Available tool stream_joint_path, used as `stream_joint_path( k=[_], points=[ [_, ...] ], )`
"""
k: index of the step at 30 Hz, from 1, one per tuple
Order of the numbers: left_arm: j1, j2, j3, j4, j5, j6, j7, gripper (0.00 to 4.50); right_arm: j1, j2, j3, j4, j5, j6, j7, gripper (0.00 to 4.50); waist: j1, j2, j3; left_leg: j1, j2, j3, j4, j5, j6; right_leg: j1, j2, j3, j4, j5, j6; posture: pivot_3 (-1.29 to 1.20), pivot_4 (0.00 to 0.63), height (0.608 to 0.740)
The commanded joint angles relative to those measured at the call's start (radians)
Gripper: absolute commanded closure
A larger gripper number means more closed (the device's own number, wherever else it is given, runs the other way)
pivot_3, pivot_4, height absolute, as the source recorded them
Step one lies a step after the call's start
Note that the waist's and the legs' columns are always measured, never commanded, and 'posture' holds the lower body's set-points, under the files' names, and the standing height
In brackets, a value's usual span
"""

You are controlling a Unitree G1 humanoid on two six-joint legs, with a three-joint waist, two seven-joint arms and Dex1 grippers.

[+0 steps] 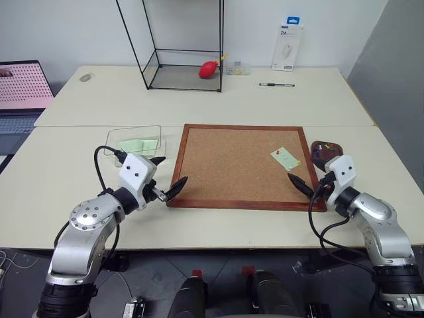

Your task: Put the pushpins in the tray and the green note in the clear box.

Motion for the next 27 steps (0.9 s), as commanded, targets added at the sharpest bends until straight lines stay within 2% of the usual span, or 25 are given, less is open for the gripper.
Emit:
stream_joint_path(
  k=[1, 10, 17, 26, 27],
  points=[
    [-0.021, 0.0, 0.02, -0.036, -0.018, -0.025, -0.004, 0.01, -0.007, -0.013, -0.035, -0.021, 0.018, -0.026, 0.009, 0.0, 0.0, 0.0, 0.0, 0.0, 0.0, 0.0, 0.0, 0.0, 0.0, 0.0, 0.0, 0.0, 0.0, 0.0, 0.0, 0.0, 0.15, 0.74],
    [-0.034, 0.018, 0.021, -0.059, -0.04, 0.048, -0.005, 0.01, -0.013, -0.004, -0.031, -0.017, 0.009, -0.025, 0.013, 0.0, 0.0, 0.0, 0.0, 0.0, 0.0, 0.0, 0.0, 0.0, 0.0, 0.0, 0.0, 0.0, 0.0, 0.0, 0.0, 0.0, 0.15, 0.74],
    [-0.086, 0.012, 0.051, -0.056, -0.163, 0.092, -0.063, 0.01, -0.016, 0.002, -0.023, -0.027, 0.008, -0.018, 0.009, 0.0, 0.0, 0.0, 0.0, 0.0, 0.0, 0.0, 0.0, 0.0, 0.0, 0.0, 0.0, 0.0, 0.0, 0.0, 0.0, 0.0, 0.15, 0.74],
    [-0.19, 0.018, -0.047, 0.01, -0.155, 0.09, -0.134, 0.01, 0.001, 0.015, -0.025, -0.058, 0.009, -0.012, -0.004, 0.0, 0.0, 0.0, 0.0, 0.0, 0.0, 0.0, 0.0, 0.0, 0.0, 0.0, 0.0, 0.0, 0.0, 0.002, 0.003, 0.0, 0.15, 0.74],
    [-0.206, 0.014, -0.062, 0.025, -0.146, 0.079, -0.141, 0.18, 0.004, 0.019, -0.026, -0.061, 0.01, -0.012, -0.007, 0.0, 0.0, 0.0, 0.0, 0.0, 0.0, 0.0, 0.0, 0.0, 0.0, 0.0, 0.0, 0.0, 0.0, 0.002, 0.003, 0.0, 0.15, 0.74]
  ],
)
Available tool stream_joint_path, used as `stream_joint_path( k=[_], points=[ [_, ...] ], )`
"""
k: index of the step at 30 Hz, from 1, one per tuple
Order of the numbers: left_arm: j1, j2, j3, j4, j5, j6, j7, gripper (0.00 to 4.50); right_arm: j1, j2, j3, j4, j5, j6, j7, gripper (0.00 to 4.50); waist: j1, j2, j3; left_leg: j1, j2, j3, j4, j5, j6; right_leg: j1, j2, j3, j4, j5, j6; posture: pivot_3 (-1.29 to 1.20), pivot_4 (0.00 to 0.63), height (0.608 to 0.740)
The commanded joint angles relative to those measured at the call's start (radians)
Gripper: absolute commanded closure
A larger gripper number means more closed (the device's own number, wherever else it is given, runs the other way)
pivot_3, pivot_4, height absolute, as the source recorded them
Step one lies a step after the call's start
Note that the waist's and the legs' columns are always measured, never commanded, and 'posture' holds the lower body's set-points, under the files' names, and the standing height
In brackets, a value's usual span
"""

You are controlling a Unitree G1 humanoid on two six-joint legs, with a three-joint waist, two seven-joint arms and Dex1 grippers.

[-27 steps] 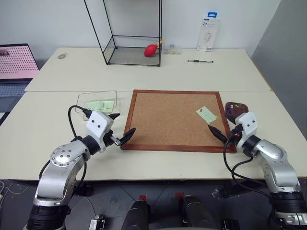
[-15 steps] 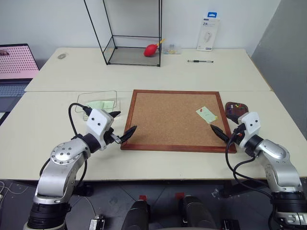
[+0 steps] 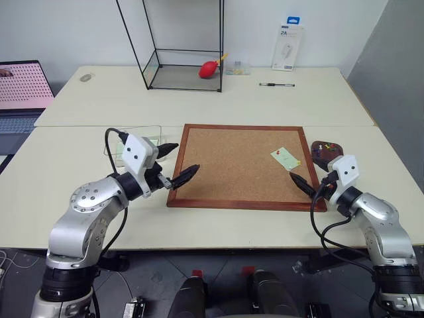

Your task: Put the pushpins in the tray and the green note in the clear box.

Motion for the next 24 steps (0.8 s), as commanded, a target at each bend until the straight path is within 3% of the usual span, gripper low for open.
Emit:
stream_joint_path(
  k=[1, 13, 24],
  points=[
    [-0.056, 0.005, -0.045, 0.031, 0.02, -0.037, -0.041, 0.36, 0.006, 0.009, -0.011, -0.055, 0.011, -0.012, -0.016, 0.0, 0.0, 0.0, 0.0, 0.0, 0.0, 0.0, 0.0, 0.0, 0.0, 0.0, 0.0, 0.0, 0.0, 0.0, 0.0, 0.0, 0.15, 0.74],
    [-0.154, -0.051, -0.225, 0.193, 0.119, -0.114, -0.126, 2.47, 0.018, 0.021, 0.038, -0.085, -0.023, -0.01, -0.023, 0.0, 0.0, 0.0, 0.0, 0.0, -0.001, 0.0, 0.0, 0.0, 0.0, 0.0, 0.0, 0.0, 0.0, 0.001, 0.001, 0.0, 0.15, 0.74],
    [-0.259, -0.186, -0.32, 0.41, 0.203, -0.178, -0.141, 4.46, -0.039, 0.009, 0.075, -0.065, -0.019, 0.093, -0.029, 0.0, -0.001, 0.0, 0.0, 0.0, -0.001, 0.0, 0.0, 0.0, 0.0, 0.0, 0.0, 0.0, 0.0, 0.001, 0.002, 0.0, 0.15, 0.74]
  ],
)
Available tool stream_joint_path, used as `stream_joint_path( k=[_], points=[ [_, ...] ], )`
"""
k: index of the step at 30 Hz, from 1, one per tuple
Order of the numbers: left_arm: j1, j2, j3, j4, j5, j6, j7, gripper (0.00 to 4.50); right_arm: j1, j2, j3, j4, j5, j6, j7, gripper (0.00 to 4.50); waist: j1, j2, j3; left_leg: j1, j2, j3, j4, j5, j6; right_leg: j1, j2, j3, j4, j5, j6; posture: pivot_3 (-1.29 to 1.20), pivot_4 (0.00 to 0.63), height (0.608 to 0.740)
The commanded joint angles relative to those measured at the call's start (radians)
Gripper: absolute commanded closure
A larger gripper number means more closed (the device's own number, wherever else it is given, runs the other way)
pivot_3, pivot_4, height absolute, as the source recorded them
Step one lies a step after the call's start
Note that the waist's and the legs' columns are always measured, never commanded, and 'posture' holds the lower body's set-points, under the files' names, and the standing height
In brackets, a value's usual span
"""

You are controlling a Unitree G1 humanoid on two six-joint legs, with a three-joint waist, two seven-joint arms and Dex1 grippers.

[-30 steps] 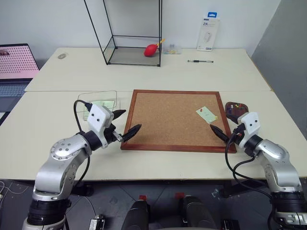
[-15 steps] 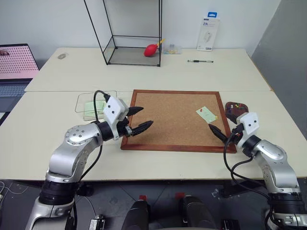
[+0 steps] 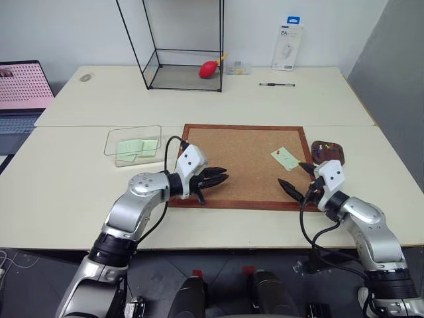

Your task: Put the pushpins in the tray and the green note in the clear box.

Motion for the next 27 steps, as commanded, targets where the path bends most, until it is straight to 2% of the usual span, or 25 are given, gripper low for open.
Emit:
stream_joint_path(
  k=[1, 7, 12, 16, 21, 27],
  points=[
    [-0.049, -0.046, -0.031, 0.084, 0.041, -0.05, -0.012, 4.49, -0.056, -0.017, -0.004, -0.008, -0.008, 0.049, -0.016, 0.0, 0.0, 0.0, 0.0, 0.0, 0.0, 0.0, 0.0, 0.0, 0.0, 0.0, 0.0, 0.0, 0.0, 0.0, 0.0, 0.0, 0.15, 0.74],
    [-0.076, -0.087, -0.079, 0.26, 0.106, -0.112, -0.041, 4.49, -0.159, -0.006, -0.002, 0.057, -0.007, 0.093, -0.032, 0.0, -0.001, 0.0, 0.0, 0.0, 0.0, 0.0, 0.0, 0.0, 0.0, 0.0, 0.0, 0.0, 0.0, 0.0, 0.0, 0.0, 0.15, 0.74],
    [-0.072, -0.106, -0.092, 0.309, 0.134, -0.143, -0.059, 4.49, -0.284, 0.018, 0.023, 0.202, -0.034, 0.089, -0.033, 0.0, -0.001, 0.0, 0.0, 0.001, 0.0, 0.0, 0.0, 0.0, 0.0, 0.0, 0.0, 0.0, 0.0, 0.0, 0.0, 0.0, 0.15, 0.74],
    [-0.064, -0.109, -0.08, 0.288, 0.132, -0.123, -0.065, 4.49, -0.45, 0.062, 0.048, 0.446, -0.072, 0.038, -0.039, 0.0, -0.001, 0.0, 0.0, 0.001, -0.001, 0.0, 0.001, 0.0, 0.0, 0.001, 0.0, 0.0, 0.0, 0.001, 0.001, 0.0, 0.15, 0.74],
    [-0.054, -0.104, -0.07, 0.261, 0.135, -0.111, -0.063, 4.49, -0.558, 0.092, 0.057, 0.674, -0.116, -0.063, -0.047, 0.0, -0.001, 0.0, 0.0, 0.001, -0.001, 0.0, 0.0, 0.0, 0.0, 0.001, 0.0, 0.0, 0.001, 0.001, 0.001, 0.0, 0.15, 0.74],
    [-0.041, -0.099, -0.066, 0.231, 0.137, -0.099, -0.06, 4.5, -0.59, 0.101, 0.057, 0.777, -0.144, -0.126, -0.05, 1.1, -0.002, 0.0, 0.0, 0.001, -0.001, 0.0, 0.0, 0.0, 0.0, 0.001, 0.0, 0.0, 0.0, 0.001, 0.001, 0.0, 0.15, 0.74]
  ],
)
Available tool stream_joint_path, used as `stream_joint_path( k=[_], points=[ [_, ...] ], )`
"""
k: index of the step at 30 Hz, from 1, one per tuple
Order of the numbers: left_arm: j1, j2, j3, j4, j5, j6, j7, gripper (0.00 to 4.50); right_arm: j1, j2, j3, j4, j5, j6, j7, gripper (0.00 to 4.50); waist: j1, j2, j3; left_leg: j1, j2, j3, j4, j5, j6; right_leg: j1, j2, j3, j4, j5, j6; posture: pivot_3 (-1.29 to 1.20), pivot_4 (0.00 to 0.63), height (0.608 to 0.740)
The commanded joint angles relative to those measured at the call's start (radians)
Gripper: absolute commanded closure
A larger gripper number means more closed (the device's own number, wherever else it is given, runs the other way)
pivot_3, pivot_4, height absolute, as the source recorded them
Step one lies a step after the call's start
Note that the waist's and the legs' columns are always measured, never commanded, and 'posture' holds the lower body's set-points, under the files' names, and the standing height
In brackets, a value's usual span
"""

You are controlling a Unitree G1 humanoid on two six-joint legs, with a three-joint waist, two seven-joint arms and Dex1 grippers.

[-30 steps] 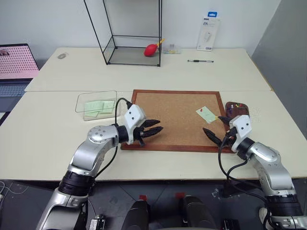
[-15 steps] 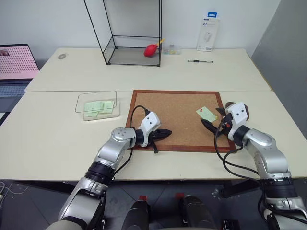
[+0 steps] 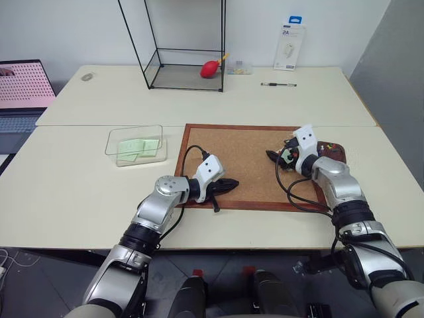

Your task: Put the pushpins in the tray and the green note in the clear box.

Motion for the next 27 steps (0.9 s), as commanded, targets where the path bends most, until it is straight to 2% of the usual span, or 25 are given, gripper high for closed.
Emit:
stream_joint_path(
  k=[1, 17, 27],
  points=[
    [0.018, 0.005, 0.001, -0.034, 0.009, 0.016, 0.001, 4.5, -0.024, -0.001, -0.01, 0.025, -0.013, -0.048, -0.005, 1.27, 0.0, 0.0, 0.0, 0.0, 0.0, 0.0, 0.0, 0.0, 0.0, 0.0, 0.0, 0.0, 0.0, 0.0, 0.0, 0.0, 0.15, 0.74],
    [0.029, 0.006, -0.004, -0.045, 0.025, 0.017, 0.0, 4.5, -0.009, -0.035, -0.002, -0.096, -0.033, 0.063, -0.015, 4.33, 0.0, 0.0, 0.0, 0.0, 0.0, 0.0, 0.0, 0.0, 0.0, 0.0, 0.0, 0.0, 0.001, 0.0, 0.0, 0.0, 0.15, 0.74],
    [0.027, 0.005, -0.006, -0.031, 0.034, 0.006, -0.001, 4.5, -0.026, -0.051, -0.035, -0.209, 0.012, 0.129, 0.008, 4.42, 0.0, 0.0, 0.0, -0.001, 0.0, 0.0, 0.0, 0.0, 0.0, 0.0, 0.0, 0.0, 0.0, 0.0, 0.0, 0.0, 0.15, 0.74]
  ],
)
